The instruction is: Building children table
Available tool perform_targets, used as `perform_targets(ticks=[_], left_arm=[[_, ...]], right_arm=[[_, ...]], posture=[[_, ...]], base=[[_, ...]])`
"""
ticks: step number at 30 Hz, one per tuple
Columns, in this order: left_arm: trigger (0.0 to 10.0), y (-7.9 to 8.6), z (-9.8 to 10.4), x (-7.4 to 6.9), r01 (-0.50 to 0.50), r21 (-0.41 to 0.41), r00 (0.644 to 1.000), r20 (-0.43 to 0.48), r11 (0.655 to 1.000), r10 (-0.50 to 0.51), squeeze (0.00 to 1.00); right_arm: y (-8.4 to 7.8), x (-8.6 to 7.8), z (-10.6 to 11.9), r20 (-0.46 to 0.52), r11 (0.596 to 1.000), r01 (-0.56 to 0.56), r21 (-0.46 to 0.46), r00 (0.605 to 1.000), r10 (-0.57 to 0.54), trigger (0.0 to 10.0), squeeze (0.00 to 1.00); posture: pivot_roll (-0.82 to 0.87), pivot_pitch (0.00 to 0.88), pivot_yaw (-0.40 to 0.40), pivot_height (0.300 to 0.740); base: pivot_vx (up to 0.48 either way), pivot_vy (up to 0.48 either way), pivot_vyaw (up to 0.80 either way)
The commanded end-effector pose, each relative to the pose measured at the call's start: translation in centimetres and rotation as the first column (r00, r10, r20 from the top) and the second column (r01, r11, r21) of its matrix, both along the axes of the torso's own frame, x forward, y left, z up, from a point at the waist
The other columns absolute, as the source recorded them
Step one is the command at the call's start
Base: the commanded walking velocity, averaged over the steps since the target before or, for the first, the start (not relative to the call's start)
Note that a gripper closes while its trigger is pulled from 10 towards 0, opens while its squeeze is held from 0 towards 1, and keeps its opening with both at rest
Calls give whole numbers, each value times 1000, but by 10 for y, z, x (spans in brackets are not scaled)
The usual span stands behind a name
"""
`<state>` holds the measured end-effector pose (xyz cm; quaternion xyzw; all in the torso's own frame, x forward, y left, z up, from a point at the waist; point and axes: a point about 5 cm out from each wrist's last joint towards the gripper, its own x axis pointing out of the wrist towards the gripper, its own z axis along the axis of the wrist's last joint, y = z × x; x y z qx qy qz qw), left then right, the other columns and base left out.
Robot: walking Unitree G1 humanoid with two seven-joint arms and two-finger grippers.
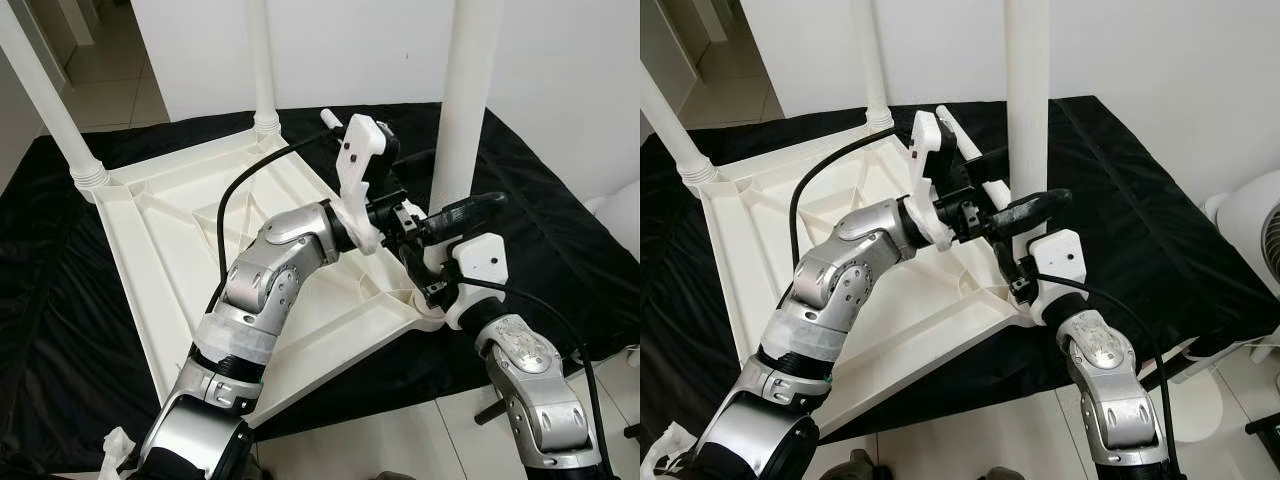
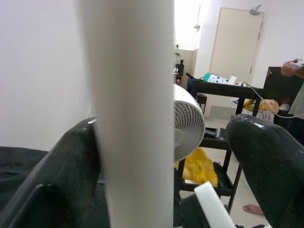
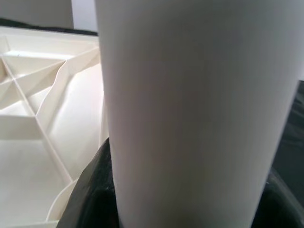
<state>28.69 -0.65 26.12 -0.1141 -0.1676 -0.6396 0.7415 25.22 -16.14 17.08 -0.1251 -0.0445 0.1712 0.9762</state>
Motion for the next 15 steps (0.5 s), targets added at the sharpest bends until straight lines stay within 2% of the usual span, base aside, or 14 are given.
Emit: perform_targets(ticks=[1, 2, 7, 12, 15], left_arm=[[10000, -2, 6, 0, -4, 4, 999, 34, 1000, 3, 0], [10000, -4, 9, 2, -31, 23, 998, 54, 999, 30, 0], [10000, -5, 13, 8, -69, 29, 995, 81, 997, 66, 0], [10000, -4, 20, 18, -70, 38, 991, 116, 997, 65, 0], [10000, -4, 21, 18, -63, 39, 991, 118, 997, 58, 0]], right_arm=[[3, 0, 6, 17, 1000, -23, -8, 1000, 23, 10000, 0], [4, 0, 10, 14, 998, -47, -37, 999, 48, 10000, 0], [4, 1, 13, 4, 995, -72, -65, 997, 72, 10000, 0], [3, 3, 14, -10, 991, -94, -100, 996, 93, 10000, 0], [3, 3, 14, -13, 990, -96, -104, 995, 95, 10000, 0]], posture=[[-78, 0, 40, 740], [-78, 0, 40, 740], [-77, 0, 39, 740], [-73, 0, 39, 740], [-73, 0, 39, 740]], base=[[0, 0, 0], [0, 0, 0], [0, 0, 0], [0, 0, 0], [0, 0, 0]])
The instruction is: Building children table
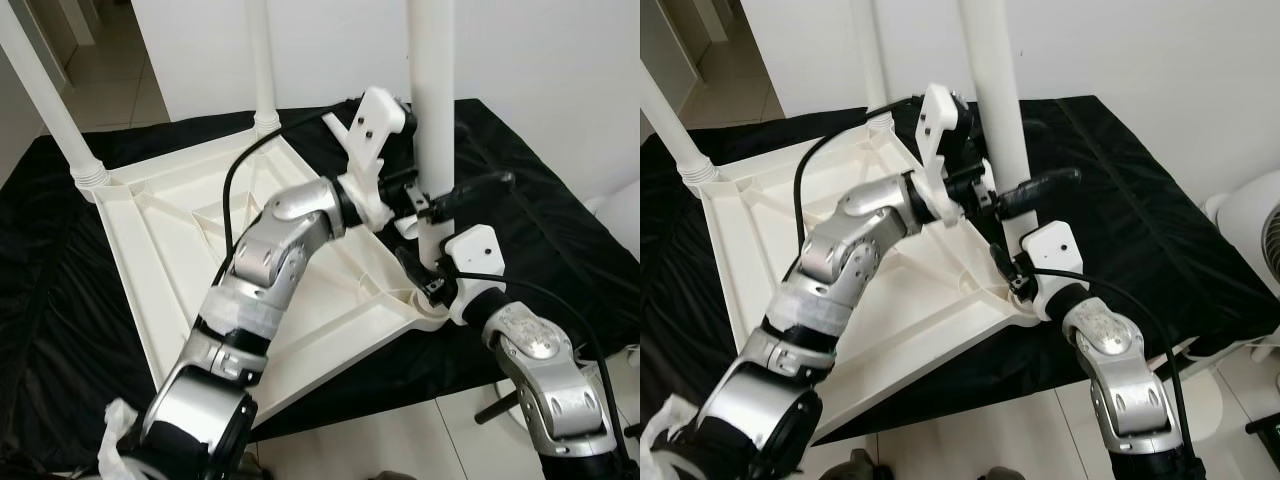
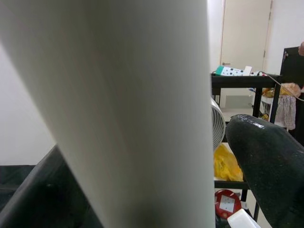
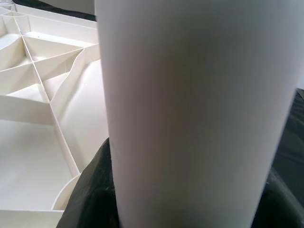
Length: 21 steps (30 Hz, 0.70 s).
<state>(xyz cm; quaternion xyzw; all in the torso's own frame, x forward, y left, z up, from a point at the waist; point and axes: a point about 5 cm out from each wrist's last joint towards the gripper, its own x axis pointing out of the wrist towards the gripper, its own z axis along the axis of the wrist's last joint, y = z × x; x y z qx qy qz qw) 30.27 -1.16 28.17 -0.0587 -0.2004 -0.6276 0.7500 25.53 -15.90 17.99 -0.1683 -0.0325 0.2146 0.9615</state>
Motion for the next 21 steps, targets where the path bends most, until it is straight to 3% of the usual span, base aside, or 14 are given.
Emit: perform_targets(ticks=[1, 12, 13, 16, 17, 21], left_arm=[[10000, 1, 0, 2, -7, 4, 1000, 3, 1000, 7, 0], [10000, 9, 9, 5, 100, 8, 994, -44, 995, -100, 0], [6431, 11, 10, 5, 129, 4, 990, -55, 992, -128, 0], [6431, 12, 10, 6, 132, 5, 990, -54, 991, -132, 0], [0, 14, 11, 6, 150, -9, 988, -38, 989, -150, 0], [0, 16, 13, 5, 168, -19, 985, -43, 986, -169, 0]], right_arm=[[1, 0, 5, 10, 1000, -13, -9, 1000, 13, 10000, 0], [-3, 0, 4, -2, 999, -23, -47, 1000, 23, 10000, 0], [-4, 0, 3, -8, 998, -24, -53, 1000, 24, 10000, 0], [-4, 0, 3, -9, 998, -24, -54, 1000, 24, 10000, 0], [-5, 1, 3, -8, 998, -19, -58, 1000, 18, 10000, 0], [-6, 2, 3, -6, 998, -12, -63, 1000, 12, 10000, 0]], posture=[[-73, 0, 39, 740], [-62, 0, 41, 740], [-57, 0, 45, 740], [-57, 0, 45, 740], [-55, 0, 45, 740], [-52, 0, 47, 740]], base=[[0, 0, 0], [0, 0, 0], [0, 0, 0], [0, 0, 0], [0, 0, 0], [0, 0, 0]])
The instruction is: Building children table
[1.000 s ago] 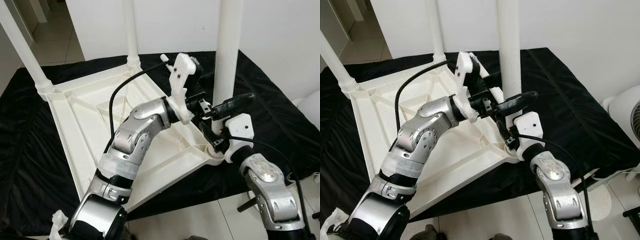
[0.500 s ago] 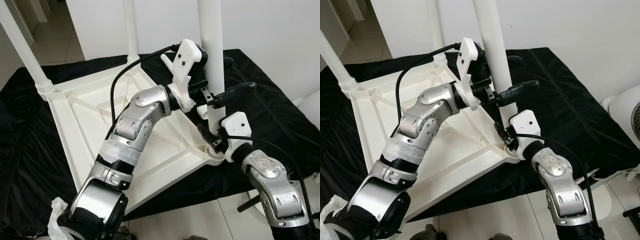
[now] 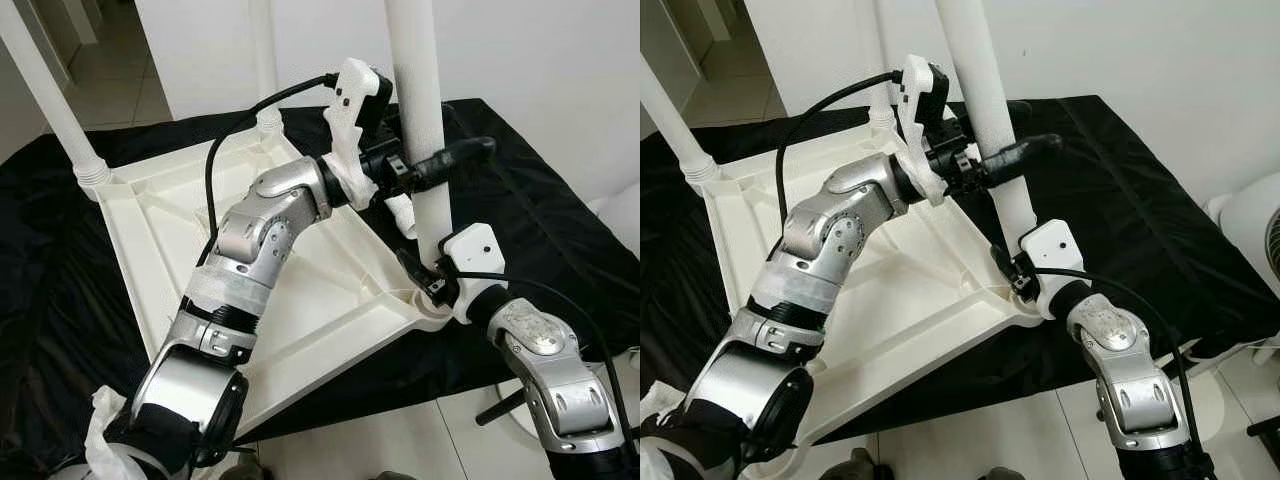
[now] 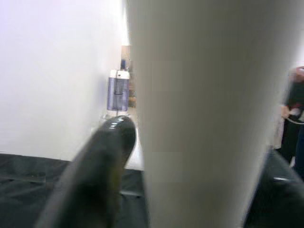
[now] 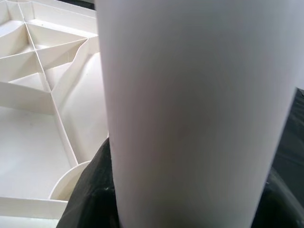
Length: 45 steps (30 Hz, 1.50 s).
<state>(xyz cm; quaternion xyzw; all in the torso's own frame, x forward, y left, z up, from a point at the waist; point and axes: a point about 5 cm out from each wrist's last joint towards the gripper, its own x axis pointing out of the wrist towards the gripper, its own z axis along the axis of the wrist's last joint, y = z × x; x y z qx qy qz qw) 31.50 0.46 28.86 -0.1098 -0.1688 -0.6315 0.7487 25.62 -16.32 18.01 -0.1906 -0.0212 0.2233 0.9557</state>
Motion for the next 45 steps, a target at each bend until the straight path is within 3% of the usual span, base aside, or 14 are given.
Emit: perform_targets(ticks=[1, 14, 15, 16, 17, 23, 28, 29, 31, 32, 36, 39, 45], left_arm=[[0, 0, 6, -8, 138, 16, 988, 66, 990, -139, 0], [0, -3, 9, -8, 113, 59, 989, 84, 992, -117, 0], [8667, -5, 10, -7, 80, 84, 992, 95, 993, -88, 0], [8667, -5, 10, -7, 80, 84, 992, 95, 993, -88, 0], [10000, -7, 12, -7, 54, 100, 992, 110, 994, -65, 0], [10000, -11, 19, -5, -17, 118, 991, 133, 993, 1, 0], [10000, -16, 34, 3, -87, 84, 988, 139, 993, 75, 0], [10000, -17, 40, 6, -107, 62, 988, 119, 992, 99, 0], [10000, -17, 40, 6, -107, 62, 988, 119, 992, 99, 0], [10000, -19, 44, 9, -128, 45, 986, 110, 991, 123, 0], [10000, -28, 64, 12, -231, 1, 971, 67, 973, 231, 0], [10000, -30, 64, 12, -244, 5, 968, 54, 970, 243, 0], [10000, -33, 68, 17, -305, -6, 952, 32, 952, 305, 0]], right_arm=[[-3, 2, 3, 10, 1000, 7, -13, 1000, -7, 10000, 0], [-3, 5, 2, 26, 999, 34, -12, 999, -34, 10000, 0], [-4, 6, 5, 36, 999, 43, 11, 998, -43, 10000, 706], [-4, 6, 5, 36, 999, 43, 11, 998, -43, 10000, 706], [-5, 7, 8, 46, 998, 48, 36, 998, -49, 10000, 1000], [-5, 10, 15, 87, 995, 68, 73, 993, -74, 10000, 1000], [-5, 16, 23, 147, 990, 118, 78, 981, -129, 10000, 1000], [-5, 19, 25, 162, 987, 135, 84, 976, -147, 10000, 55], [-5, 19, 25, 162, 987, 135, 84, 976, -147, 10000, 55], [-4, 21, 26, 169, 986, 143, 90, 973, -157, 10000, 0], [4, 28, 24, 210, 980, 185, 79, 958, -197, 10000, 0], [6, 30, 23, 222, 977, 199, 71, 952, -210, 10000, 0], [6, 37, 23, 280, 947, 304, 100, 905, -320, 10000, 0]], posture=[[-52, 0, 47, 740], [-49, 0, 47, 740], [-49, 0, 49, 740], [-49, 0, 49, 740], [-50, 0, 51, 740], [-50, 0, 53, 740], [-52, 0, 55, 740], [-51, 0, 55, 740], [-51, 0, 55, 740], [-51, 0, 55, 740], [-49, 0, 58, 740], [-49, 0, 58, 740], [-41, 0, 49, 740]], base=[[0, 0, 0], [0, 0, 0], [0, 0, 0], [0, 0, 0], [0, 0, 0], [0, 0, 0], [0, 0, 0], [0, 0, 0], [0, 0, 0], [0, 0, 0], [0, 0, 0], [0, 0, 0], [0, 0, 0]])
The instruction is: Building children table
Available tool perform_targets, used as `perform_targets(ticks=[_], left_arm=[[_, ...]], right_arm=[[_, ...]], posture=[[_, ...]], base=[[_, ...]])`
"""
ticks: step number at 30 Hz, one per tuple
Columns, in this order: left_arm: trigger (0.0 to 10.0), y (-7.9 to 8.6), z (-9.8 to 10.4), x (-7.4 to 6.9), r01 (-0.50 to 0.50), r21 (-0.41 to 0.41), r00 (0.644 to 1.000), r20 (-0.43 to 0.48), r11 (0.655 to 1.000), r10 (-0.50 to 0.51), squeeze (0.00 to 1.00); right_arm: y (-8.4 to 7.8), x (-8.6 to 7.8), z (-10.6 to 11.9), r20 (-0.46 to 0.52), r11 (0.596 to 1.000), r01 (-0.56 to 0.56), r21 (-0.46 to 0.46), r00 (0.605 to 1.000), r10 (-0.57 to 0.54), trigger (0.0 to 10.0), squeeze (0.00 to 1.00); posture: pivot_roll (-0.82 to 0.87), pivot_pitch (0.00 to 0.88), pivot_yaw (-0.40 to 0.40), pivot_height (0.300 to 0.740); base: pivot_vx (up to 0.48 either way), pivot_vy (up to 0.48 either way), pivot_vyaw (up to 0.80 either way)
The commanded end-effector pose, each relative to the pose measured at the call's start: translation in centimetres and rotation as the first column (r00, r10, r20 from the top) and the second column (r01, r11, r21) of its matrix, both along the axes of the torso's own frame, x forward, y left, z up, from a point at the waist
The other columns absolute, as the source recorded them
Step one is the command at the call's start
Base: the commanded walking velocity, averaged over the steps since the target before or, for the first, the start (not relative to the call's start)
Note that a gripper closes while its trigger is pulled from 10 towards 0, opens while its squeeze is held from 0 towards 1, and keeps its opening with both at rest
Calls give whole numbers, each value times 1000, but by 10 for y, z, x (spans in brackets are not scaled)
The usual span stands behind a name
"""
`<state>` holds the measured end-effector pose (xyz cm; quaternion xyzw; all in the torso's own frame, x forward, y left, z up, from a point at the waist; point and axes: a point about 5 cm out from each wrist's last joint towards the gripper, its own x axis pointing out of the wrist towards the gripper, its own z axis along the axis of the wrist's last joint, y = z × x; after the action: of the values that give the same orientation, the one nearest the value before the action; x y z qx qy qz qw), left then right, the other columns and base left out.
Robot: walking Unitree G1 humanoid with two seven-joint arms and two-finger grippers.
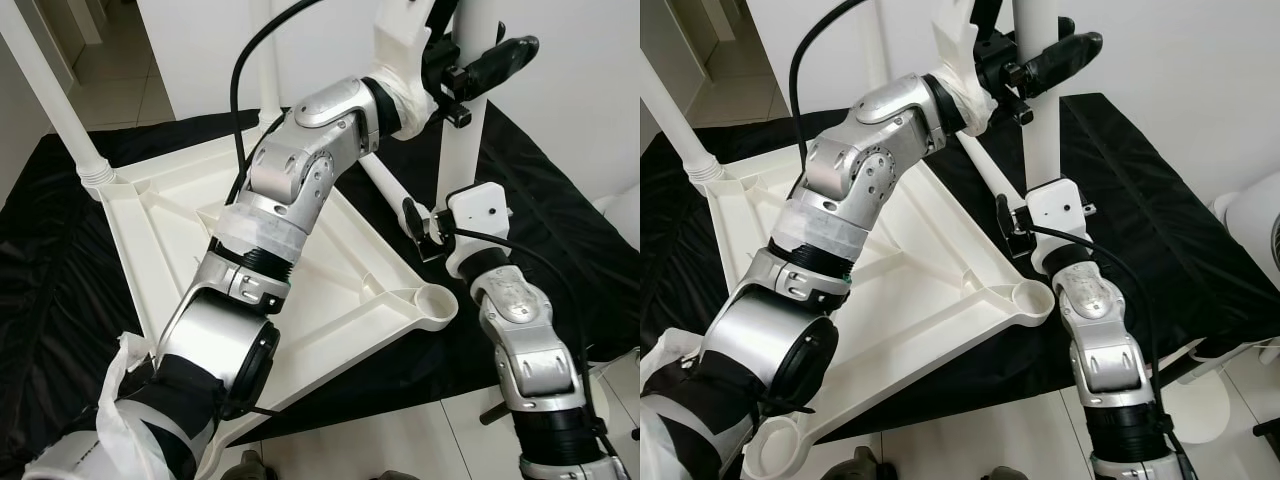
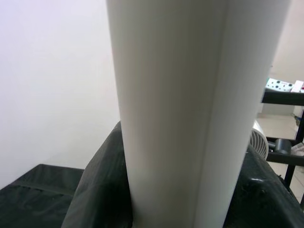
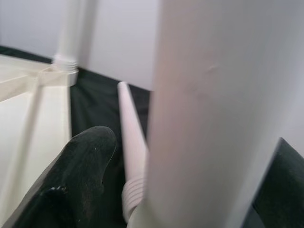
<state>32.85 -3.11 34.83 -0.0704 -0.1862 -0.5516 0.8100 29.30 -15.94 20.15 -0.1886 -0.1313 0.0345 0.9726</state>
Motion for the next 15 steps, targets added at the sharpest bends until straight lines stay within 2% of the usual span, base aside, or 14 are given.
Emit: perform_targets(ticks=[1, 8, 9, 10, 11, 15], left_arm=[[10000, 3, 9, 4, -106, -31, 994, -5, 994, 105, 0], [10000, 2, 12, 6, -123, -49, 992, -25, 991, 121, 0], [10000, 1, 12, 5, -134, -50, 991, -29, 990, 132, 0], [10000, 1, 12, 5, -134, -50, 991, -29, 990, 132, 0], [10000, -1, 12, 5, -140, -48, 990, -28, 989, 138, 0], [10000, -3, 10, 3, -143, -41, 990, -20, 989, 142, 0]], right_arm=[[1, 2, 3, 33, 1000, 25, 7, 999, -25, 10000, 0], [-2, 5, 5, 73, 995, 95, 25, 993, -96, 10000, 0], [-3, 7, 7, 97, 990, 144, 15, 985, -144, 10000, 0], [-3, 7, 7, 97, 990, 144, 15, 985, -144, 10000, 0], [-3, 9, 8, 121, 979, 206, 0, 971, -205, 10000, 0], [2, 12, 9, 158, 963, 270, 2, 951, -266, 10000, 0]], posture=[[-36, 0, 47, 740], [-36, 0, 47, 740], [-32, 0, 44, 740], [-32, 0, 44, 740], [-28, 0, 41, 740], [-27, 0, 41, 740]], base=[[0, 0, 0], [0, 0, 0], [0, 0, 0], [0, 0, 0], [0, 0, 0], [0, 0, 0]])
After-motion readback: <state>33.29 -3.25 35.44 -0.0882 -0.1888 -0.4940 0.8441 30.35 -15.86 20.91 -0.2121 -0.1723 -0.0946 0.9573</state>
